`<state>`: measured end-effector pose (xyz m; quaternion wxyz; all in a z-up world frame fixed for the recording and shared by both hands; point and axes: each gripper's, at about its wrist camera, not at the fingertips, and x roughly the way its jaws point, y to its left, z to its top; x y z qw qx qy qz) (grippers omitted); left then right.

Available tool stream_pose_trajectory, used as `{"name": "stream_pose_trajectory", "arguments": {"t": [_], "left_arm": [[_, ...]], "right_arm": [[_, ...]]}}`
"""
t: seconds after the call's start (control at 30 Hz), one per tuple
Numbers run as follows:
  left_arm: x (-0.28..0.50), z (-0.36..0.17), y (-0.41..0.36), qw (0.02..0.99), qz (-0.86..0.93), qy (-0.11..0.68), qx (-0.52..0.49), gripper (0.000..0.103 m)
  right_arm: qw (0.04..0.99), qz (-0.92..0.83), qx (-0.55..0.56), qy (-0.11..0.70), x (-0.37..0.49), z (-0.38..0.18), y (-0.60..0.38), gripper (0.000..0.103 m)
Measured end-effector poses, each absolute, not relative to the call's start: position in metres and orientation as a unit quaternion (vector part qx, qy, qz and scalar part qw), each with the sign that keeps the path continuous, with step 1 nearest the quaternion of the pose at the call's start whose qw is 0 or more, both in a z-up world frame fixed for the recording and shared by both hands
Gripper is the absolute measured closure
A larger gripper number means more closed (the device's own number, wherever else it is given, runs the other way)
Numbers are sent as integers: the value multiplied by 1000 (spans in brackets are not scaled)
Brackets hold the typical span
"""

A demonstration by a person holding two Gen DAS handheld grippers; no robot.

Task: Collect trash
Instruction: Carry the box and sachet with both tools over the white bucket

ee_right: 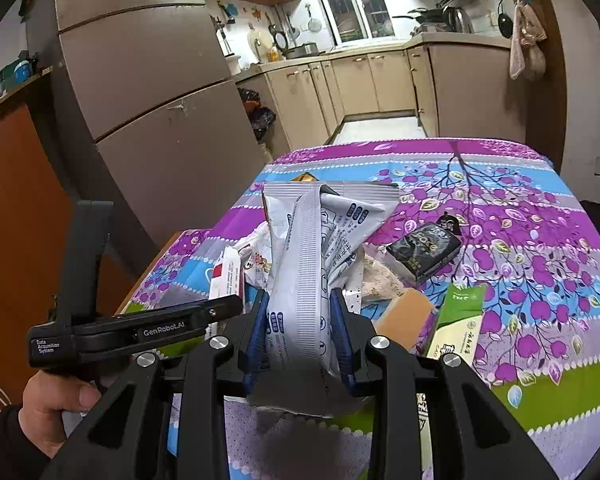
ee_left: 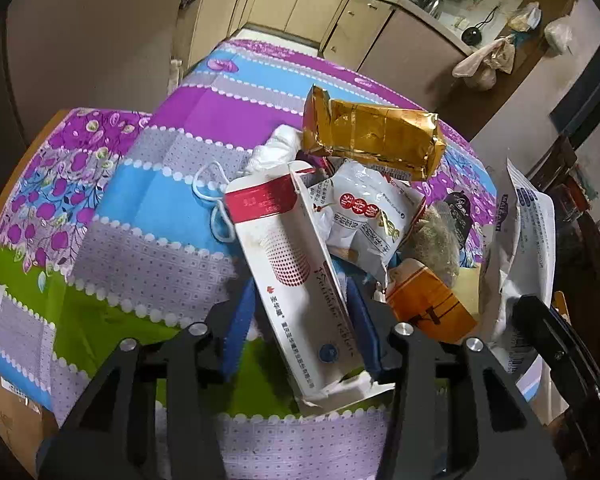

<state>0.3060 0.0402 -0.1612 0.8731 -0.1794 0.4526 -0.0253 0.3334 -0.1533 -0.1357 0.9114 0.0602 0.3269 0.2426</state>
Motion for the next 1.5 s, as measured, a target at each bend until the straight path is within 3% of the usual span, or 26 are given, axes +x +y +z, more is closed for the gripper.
{"name": "stream_pose_trajectory", "arguments": {"t": [0.3, 0.7, 1.23, 1.5], "left_arm": [[265, -117, 40, 922, -27, 361, -137, 62], [231, -41, -57, 956, -148, 247, -53, 62], [225, -5, -221, 930, -313, 194, 20, 61], [239, -15, -330, 877, -409, 250, 40, 61]], "right_arm": [[947, 206, 21, 247, 289, -113, -148, 71], [986, 65, 11, 152, 224, -51, -238, 71], [982, -126, 32, 140, 170, -4, -426, 71], [954, -187, 79, 221, 176, -14, -546, 71]]}}
